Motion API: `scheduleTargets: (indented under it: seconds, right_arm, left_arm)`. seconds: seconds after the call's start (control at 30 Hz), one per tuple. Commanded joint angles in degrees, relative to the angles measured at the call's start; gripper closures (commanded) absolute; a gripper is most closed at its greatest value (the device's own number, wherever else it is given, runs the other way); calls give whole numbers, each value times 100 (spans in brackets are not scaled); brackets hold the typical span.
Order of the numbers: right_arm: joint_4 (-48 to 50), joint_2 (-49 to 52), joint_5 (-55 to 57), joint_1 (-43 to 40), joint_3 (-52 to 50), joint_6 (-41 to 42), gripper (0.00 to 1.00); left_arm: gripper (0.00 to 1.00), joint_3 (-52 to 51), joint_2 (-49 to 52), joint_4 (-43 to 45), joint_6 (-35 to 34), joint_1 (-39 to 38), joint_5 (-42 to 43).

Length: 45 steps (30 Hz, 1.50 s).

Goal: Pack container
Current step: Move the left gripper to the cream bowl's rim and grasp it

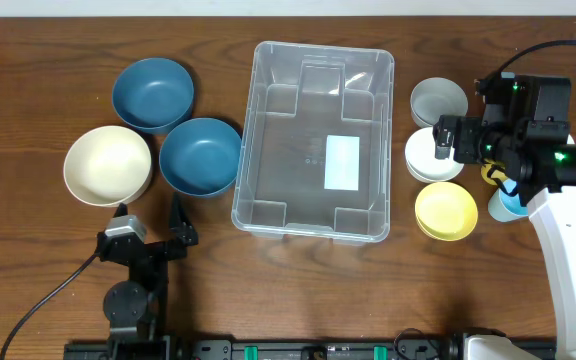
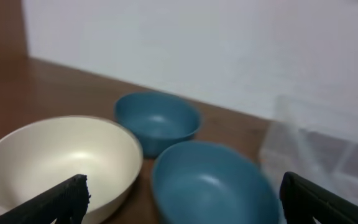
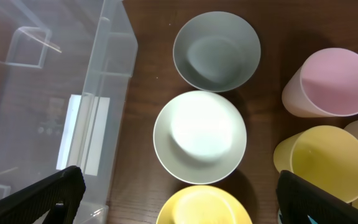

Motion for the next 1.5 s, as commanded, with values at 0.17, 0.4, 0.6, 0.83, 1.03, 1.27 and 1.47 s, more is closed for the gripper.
scheduleTargets:
  seconds: [0.17,0.4,0.6,0.83,1.03,1.27,1.47]
  right_arm:
    - [7,17,57,-31,116,-68,1]
    - [7,17,57,-31,116,-68,1]
    - [7,17,57,-31,116,-68,1]
    - [7,17,57,-31,116,-68,1]
    - [7,17,57,-31,116,-68,1]
    - [7,17,57,-31,116,-68,1]
    - [7,17,57,-31,116,-68,1]
  left_arm:
    - [2,2153,1425,-1329,-26,87,-673]
    - [2,5650,4688,-3718,-68,503,-116]
    - [2,7982,6618,-5202,-68,584,72]
    - [2,8273,7407,-4852,-13,671,-452]
    - [2,8273,7969,-5261,-1128,1578,-758]
    - [2,8199,8594,-5510,-984,3407,684]
    - [5,7770,9130,-5421,-382,3856,1108]
